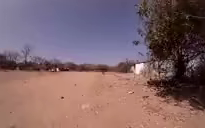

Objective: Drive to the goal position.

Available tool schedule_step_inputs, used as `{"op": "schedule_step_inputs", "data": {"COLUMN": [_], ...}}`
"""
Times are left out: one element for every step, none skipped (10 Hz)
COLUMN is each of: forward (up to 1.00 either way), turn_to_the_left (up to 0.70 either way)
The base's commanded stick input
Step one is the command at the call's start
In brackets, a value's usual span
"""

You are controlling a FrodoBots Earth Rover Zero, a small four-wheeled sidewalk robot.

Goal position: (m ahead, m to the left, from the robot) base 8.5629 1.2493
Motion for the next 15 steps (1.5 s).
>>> {"op": "schedule_step_inputs", "data": {"forward": [1.0, 1.0, 1.0, 1.0, 1.0, 1.0, 1.0, 1.0, 1.0, 1.0, 1.0, 1.0, 1.0, 1.0, 1.0], "turn_to_the_left": [0.0, 0.0, 0.0, 0.0, 0.03, 0.2, 0.4, 0.4, 0.4, 0.4, 0.4, 0.39, 0.36, 0.02, 0.02]}}
